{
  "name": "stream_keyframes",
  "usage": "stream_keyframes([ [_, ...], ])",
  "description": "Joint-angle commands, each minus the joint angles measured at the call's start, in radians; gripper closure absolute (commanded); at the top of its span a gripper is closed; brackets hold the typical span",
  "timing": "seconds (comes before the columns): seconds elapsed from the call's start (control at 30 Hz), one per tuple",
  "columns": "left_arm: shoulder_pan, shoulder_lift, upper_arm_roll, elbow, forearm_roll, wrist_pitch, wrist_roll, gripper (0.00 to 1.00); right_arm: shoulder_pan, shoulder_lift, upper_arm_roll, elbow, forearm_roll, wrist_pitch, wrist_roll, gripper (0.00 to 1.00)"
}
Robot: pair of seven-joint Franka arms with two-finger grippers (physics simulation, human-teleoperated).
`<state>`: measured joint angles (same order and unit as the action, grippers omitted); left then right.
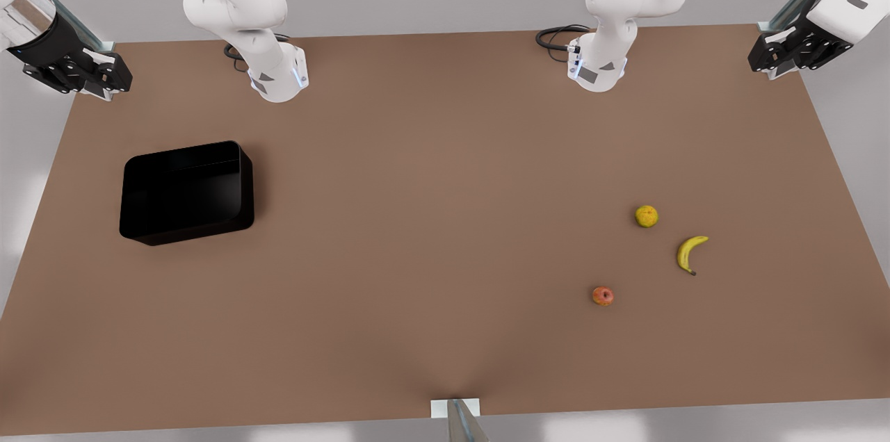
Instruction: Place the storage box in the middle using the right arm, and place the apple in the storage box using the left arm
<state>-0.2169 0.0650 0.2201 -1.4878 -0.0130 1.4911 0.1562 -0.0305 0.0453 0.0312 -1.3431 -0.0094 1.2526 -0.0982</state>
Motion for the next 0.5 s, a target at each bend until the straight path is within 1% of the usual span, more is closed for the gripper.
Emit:
stream_keyframes([
  [0.0,0.048,0.004,0.035,-0.032,-0.047,0.035,0.017,0.00,-0.077,0.010,0.004,-0.018,0.003,0.013,-0.009,0.00],
  [0.07,0.048,0.010,0.036,-0.023,-0.044,0.047,0.019,0.00,-0.083,0.042,0.000,-0.016,0.009,0.013,-0.011,0.00],
  [0.17,0.047,0.004,0.032,-0.011,-0.047,0.043,0.014,0.00,-0.083,0.047,0.000,-0.018,0.008,0.014,-0.012,0.00],
  [0.2,0.065,0.053,-0.007,0.006,-0.047,0.032,0.006,0.00,-0.083,0.047,0.000,-0.018,0.008,0.016,-0.014,0.00],
  [0.23,0.117,0.096,-0.071,0.058,-0.045,0.015,-0.037,0.00,-0.085,0.051,0.000,-0.018,0.008,0.016,-0.015,0.00],
  [0.33,0.129,0.107,-0.093,0.061,-0.035,0.023,-0.037,0.00,-0.085,0.053,0.000,-0.018,0.006,0.018,-0.017,0.00],
  [0.47,0.146,0.095,-0.096,0.066,-0.048,0.032,-0.044,0.00,-0.085,0.057,0.000,-0.014,0.008,0.018,-0.017,0.00],
])
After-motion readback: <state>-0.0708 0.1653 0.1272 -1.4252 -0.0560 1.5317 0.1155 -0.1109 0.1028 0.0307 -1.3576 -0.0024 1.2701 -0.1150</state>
